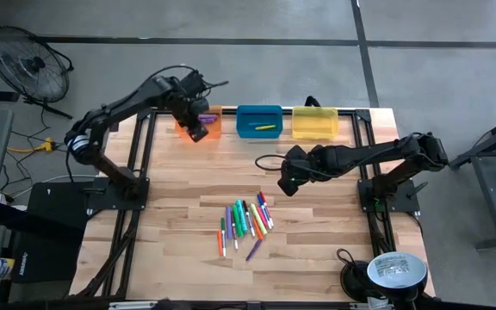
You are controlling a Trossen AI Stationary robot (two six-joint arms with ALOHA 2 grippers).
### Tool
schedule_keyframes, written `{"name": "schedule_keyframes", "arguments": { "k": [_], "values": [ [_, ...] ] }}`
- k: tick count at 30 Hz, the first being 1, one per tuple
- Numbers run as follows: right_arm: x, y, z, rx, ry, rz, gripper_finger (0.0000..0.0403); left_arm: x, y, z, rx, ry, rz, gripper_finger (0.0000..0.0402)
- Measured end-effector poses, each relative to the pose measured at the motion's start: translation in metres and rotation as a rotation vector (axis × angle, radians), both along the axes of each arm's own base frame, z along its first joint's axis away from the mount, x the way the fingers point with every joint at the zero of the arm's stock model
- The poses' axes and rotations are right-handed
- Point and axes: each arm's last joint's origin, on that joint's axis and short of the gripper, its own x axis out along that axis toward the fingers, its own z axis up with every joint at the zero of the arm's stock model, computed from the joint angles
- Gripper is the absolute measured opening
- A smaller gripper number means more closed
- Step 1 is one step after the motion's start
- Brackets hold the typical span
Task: Pick & Place Markers
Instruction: Put the left orange pen into the blue bin
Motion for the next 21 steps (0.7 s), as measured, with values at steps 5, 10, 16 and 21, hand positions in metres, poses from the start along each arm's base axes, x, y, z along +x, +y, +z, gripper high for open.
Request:
{"name": "schedule_keyframes", "arguments": {
  "k": [5, 10, 16, 21],
  "values": [
    [-0.002, 0.000, 0.000, -0.014, 0.022, 0.003, 0.0146, 0.008, -0.039, -0.005, -0.046, 0.007, -0.013, 0.0111],
    [-0.002, -0.001, 0.000, -0.027, 0.024, 0.000, 0.0145, 0.016, -0.080, -0.018, -0.096, 0.059, 0.007, 0.0111],
    [-0.002, 0.000, 0.000, -0.032, 0.033, 0.024, 0.0145, 0.025, -0.129, -0.038, -0.102, 0.152, 0.043, 0.0111],
    [-0.002, 0.004, 0.000, -0.038, 0.036, 0.047, 0.0146, 0.033, -0.171, -0.052, -0.130, 0.125, 0.065, 0.0111]
  ]
}}
